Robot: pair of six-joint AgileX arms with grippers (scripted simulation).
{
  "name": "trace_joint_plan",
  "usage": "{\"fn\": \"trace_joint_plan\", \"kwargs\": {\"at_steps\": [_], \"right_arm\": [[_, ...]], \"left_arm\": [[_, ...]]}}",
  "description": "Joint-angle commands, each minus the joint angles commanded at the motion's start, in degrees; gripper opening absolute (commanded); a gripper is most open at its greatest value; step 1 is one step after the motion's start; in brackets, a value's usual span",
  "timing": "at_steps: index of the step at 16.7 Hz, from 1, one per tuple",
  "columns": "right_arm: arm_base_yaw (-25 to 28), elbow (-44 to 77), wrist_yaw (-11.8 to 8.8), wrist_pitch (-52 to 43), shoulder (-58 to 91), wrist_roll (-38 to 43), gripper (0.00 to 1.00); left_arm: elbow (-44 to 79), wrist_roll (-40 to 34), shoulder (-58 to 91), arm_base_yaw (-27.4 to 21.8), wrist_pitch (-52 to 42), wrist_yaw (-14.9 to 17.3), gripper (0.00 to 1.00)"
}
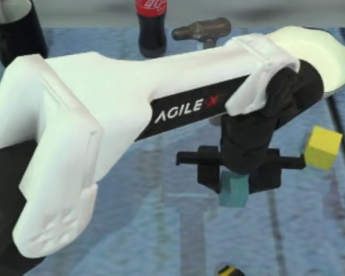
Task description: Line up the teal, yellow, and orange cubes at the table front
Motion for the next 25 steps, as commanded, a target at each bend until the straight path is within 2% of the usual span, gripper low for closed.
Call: {"fn": "trace_joint_plan", "kwargs": {"at_steps": [3,5,11,17,22,25], "right_arm": [[0.0,0.0,0.0,0.0,0.0,0.0,1.00],[0.0,0.0,0.0,0.0,0.0,0.0,1.00],[0.0,0.0,0.0,0.0,0.0,0.0,1.00],[0.0,0.0,0.0,0.0,0.0,0.0,1.00],[0.0,0.0,0.0,0.0,0.0,0.0,1.00],[0.0,0.0,0.0,0.0,0.0,0.0,1.00]], "left_arm": [[-0.3,-7.8,-1.2,-4.3,-0.1,-0.3,0.00],[-0.4,-9.9,-1.7,-5.6,0.0,-0.4,0.00],[-1.2,-9.9,-1.3,-5.5,1.0,-0.4,0.00],[-9.8,-10.0,1.1,-5.6,12.6,-0.4,0.00],[-11.0,-10.1,1.5,-5.7,13.9,-0.4,0.00],[-11.0,-10.1,1.5,-5.7,13.9,-0.4,0.23]]}}
